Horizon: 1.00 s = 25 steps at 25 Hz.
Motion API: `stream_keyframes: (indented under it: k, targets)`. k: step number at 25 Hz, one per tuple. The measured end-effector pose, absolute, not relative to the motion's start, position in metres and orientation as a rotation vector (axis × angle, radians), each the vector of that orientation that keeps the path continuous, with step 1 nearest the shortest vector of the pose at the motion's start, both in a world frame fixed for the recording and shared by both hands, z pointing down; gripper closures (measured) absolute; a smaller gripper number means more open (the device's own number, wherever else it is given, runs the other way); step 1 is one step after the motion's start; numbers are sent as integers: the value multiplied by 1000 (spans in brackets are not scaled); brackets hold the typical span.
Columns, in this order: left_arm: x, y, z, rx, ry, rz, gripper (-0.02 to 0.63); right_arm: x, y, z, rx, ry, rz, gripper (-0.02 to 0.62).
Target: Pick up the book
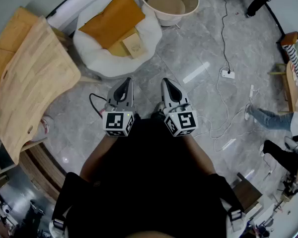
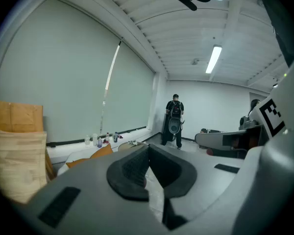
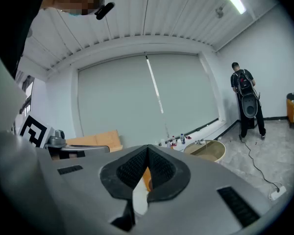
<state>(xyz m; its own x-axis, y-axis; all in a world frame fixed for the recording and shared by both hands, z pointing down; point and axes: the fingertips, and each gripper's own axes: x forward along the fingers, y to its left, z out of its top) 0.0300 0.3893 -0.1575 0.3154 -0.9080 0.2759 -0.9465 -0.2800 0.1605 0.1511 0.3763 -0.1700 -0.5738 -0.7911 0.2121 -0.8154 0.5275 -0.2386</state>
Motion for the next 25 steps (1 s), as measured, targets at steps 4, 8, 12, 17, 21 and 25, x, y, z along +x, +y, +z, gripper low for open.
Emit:
stream_keyframes:
  k: [4,8,12,17,21,25]
  targets:
    - [16,388,-157,2297,-1666,187,598,137,375,-170,1421,-2672,475,592]
    - [5,389,-157,2299,-1659,174,598,126,377,-170,1428,-2661,457,592]
    - [-10,394,-156,2311,-1642,174,598,111,382,-168,1445,-2647,461,592]
    - [-25,401,-153,2335,-1600,164,598,96,389,-167,1492,-2611,432,592]
    - [-35,402,-146,2336,-1572,159,598,89,391,-166,1535,-2596,452,592]
    - [-41,395,-143,2337,-1563,155,598,90,388,-167,1569,-2572,447,592]
